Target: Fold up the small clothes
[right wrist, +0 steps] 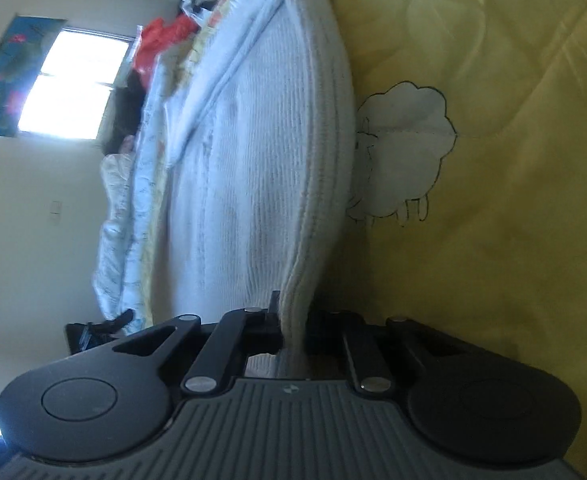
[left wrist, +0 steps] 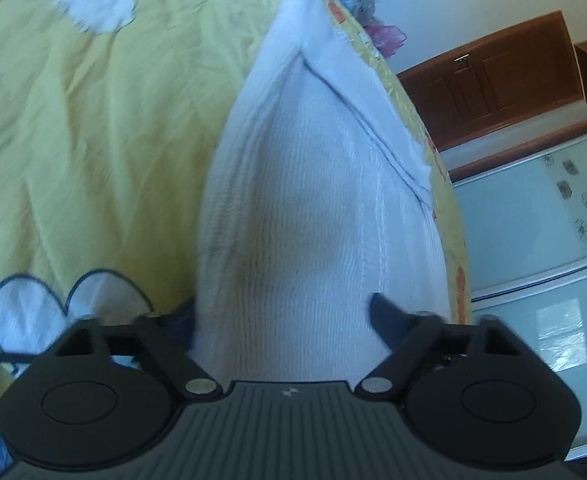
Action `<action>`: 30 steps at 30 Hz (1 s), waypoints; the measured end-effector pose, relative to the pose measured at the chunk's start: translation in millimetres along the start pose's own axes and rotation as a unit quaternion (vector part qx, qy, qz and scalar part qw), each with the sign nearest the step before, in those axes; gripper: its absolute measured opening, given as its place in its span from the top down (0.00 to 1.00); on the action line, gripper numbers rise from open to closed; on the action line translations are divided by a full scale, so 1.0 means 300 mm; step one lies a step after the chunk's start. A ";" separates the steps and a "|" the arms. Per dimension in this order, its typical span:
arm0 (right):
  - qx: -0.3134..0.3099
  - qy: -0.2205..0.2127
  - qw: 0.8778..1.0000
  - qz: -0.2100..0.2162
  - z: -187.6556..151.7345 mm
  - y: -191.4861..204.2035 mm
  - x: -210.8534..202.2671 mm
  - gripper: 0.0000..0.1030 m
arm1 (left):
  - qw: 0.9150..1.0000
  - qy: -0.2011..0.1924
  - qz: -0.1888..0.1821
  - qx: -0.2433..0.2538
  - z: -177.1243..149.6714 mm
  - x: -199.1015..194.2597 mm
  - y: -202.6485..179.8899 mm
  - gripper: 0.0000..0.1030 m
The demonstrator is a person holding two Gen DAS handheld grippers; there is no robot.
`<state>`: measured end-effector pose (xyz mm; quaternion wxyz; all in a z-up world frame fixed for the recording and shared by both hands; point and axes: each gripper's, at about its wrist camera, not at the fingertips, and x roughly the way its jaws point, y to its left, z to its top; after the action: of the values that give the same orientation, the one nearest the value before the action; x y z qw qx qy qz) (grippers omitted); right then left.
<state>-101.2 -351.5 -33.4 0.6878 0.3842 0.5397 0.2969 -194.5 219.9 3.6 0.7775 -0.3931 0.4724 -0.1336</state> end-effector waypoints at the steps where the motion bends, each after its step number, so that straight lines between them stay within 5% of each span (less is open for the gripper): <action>1: 0.001 0.001 1.000 0.002 0.004 -0.003 0.001 0.88 | 1.000 0.007 -0.001 -0.005 0.000 0.004 0.007 0.40; 6: 0.012 0.005 1.000 0.000 0.015 -0.036 -0.008 0.87 | 1.000 0.017 0.012 0.010 0.001 0.020 -0.004 0.48; 8: 0.012 0.004 1.000 0.002 0.016 -0.042 -0.012 0.88 | 0.999 0.019 0.035 0.019 0.011 0.020 -0.007 0.70; 9: 0.012 0.003 1.000 0.001 0.014 -0.041 -0.012 0.88 | 0.998 0.022 0.054 0.021 0.014 0.028 -0.007 0.90; 15: -0.014 -0.010 1.000 0.004 0.009 -0.020 -0.025 0.88 | 0.996 0.028 0.073 0.048 0.024 0.041 -0.050 0.90; 21: -0.049 -0.052 0.997 0.038 0.054 0.066 -0.083 0.88 | 0.997 -0.011 0.005 0.079 0.101 -0.005 -0.136 0.90; 30: -0.109 -0.145 0.977 0.110 0.371 0.232 -0.122 0.88 | 0.990 -0.105 -0.043 0.081 0.397 0.016 -0.259 0.91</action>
<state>-1.5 -367.8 58.2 0.7594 0.4030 0.3532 0.3691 -79.2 224.0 87.2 0.8458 -0.3605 0.3582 -0.1623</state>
